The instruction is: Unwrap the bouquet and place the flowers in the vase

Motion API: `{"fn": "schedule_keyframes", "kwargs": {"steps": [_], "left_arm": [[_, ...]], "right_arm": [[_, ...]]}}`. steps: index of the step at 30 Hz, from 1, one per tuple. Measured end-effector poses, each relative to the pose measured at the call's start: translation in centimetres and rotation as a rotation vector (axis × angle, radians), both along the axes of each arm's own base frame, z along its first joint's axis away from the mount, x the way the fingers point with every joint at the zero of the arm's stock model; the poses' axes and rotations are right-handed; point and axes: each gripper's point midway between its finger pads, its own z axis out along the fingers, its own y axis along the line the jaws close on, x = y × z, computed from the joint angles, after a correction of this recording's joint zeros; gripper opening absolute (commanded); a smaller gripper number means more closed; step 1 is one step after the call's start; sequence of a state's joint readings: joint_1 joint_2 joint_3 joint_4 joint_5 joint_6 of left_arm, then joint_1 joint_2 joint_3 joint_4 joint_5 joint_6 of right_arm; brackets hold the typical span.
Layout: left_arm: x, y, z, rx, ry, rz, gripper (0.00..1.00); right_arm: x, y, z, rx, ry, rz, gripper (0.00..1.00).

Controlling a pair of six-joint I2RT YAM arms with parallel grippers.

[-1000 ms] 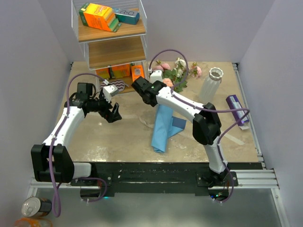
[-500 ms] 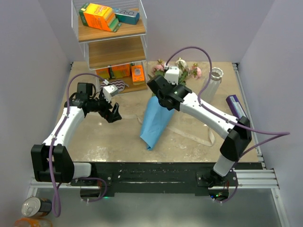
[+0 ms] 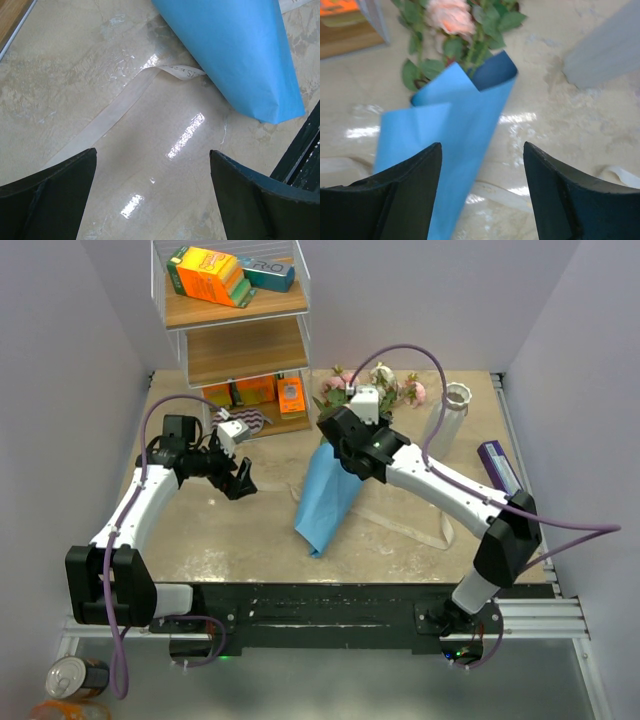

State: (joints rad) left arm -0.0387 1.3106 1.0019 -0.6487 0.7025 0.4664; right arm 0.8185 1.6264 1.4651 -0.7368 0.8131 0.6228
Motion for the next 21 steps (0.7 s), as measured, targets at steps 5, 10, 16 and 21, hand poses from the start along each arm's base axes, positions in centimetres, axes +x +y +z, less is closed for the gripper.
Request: {"fn": "schedule_keyframes", "kwargs": {"steps": [5, 10, 16, 21], "left_arm": [[-0.1, 0.0, 0.0, 0.001, 0.003, 0.0, 0.99], [-0.1, 0.0, 0.1, 0.001, -0.002, 0.0, 0.99], [-0.2, 0.0, 0.2, 0.001, -0.004, 0.0, 0.99], [-0.4, 0.0, 0.1, 0.002, 0.008, -0.001, 0.99]], "right_arm": [[3.5, 4.3, 2.0, 0.042, -0.044, 0.136, 0.71], [5.5, 5.9, 0.9, 0.071, -0.001, 0.275, 0.71], [7.7, 4.3, -1.1, 0.111, 0.077, 0.345, 0.71], [7.7, 5.1, -2.8, 0.124, 0.14, 0.438, 0.68]]}}
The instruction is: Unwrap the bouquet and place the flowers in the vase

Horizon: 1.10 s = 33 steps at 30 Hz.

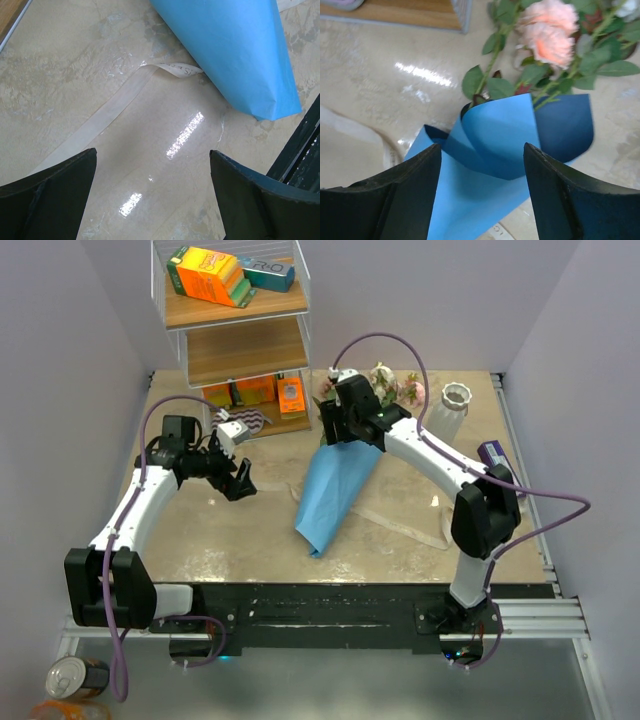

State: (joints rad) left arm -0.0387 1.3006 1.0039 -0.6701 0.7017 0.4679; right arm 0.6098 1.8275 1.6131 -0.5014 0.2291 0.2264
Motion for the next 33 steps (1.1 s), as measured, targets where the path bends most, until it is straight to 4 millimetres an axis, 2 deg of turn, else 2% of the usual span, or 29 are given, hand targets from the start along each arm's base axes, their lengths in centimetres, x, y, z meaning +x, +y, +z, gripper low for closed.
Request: {"fn": "schedule_keyframes", "kwargs": {"steps": [6, 9, 10, 11, 12, 13, 15, 19, 23, 29, 31, 33], "left_arm": [[0.0, 0.1, 0.1, 0.003, 0.0, 0.001, 0.99], [0.0, 0.1, 0.1, 0.006, -0.004, -0.001, 0.99], [0.0, 0.1, 0.1, 0.006, -0.004, -0.001, 0.99], [0.0, 0.1, 0.1, 0.008, -0.005, 0.0, 0.99], [0.1, 0.1, 0.1, 0.009, -0.006, 0.0, 0.99], [0.1, 0.1, 0.2, 0.01, -0.006, 0.001, 0.99], [0.2, 0.2, 0.2, 0.011, -0.009, 0.002, 0.99], [0.2, 0.2, 0.4, 0.011, -0.013, 0.002, 0.99], [0.4, 0.2, 0.6, 0.011, -0.018, 0.003, 0.99], [0.8, 0.3, 1.0, 0.019, -0.033, 0.011, 0.99], [0.8, 0.4, 1.0, 0.023, -0.034, 0.014, 0.99], [0.8, 0.4, 1.1, 0.025, -0.034, 0.016, 0.99]], "right_arm": [[-1.4, 2.4, -2.6, 0.044, 0.109, 0.166, 0.61], [-1.7, 2.7, -2.8, 0.063, 0.132, 0.206, 0.45], [-1.7, 2.7, -2.7, 0.069, 0.134, 0.213, 0.35], [-1.7, 2.8, -2.6, 0.077, 0.137, 0.222, 0.3], [-1.7, 2.8, -2.6, 0.08, 0.138, 0.226, 0.18], [-1.7, 2.8, -2.6, 0.086, 0.14, 0.233, 0.13], [-1.7, 2.8, -2.5, 0.089, 0.142, 0.238, 0.05], [-1.7, 2.6, -1.9, 0.104, 0.135, 0.243, 0.01], [-2.5, 2.2, 0.5, 0.139, 0.092, 0.257, 0.0], [-4.8, 0.0, 7.8, 0.242, -0.069, 0.283, 0.0], [-5.7, -0.7, 9.5, 0.263, -0.117, 0.288, 0.0], [-7.1, -1.6, 10.6, 0.278, -0.165, 0.293, 0.17]]}}
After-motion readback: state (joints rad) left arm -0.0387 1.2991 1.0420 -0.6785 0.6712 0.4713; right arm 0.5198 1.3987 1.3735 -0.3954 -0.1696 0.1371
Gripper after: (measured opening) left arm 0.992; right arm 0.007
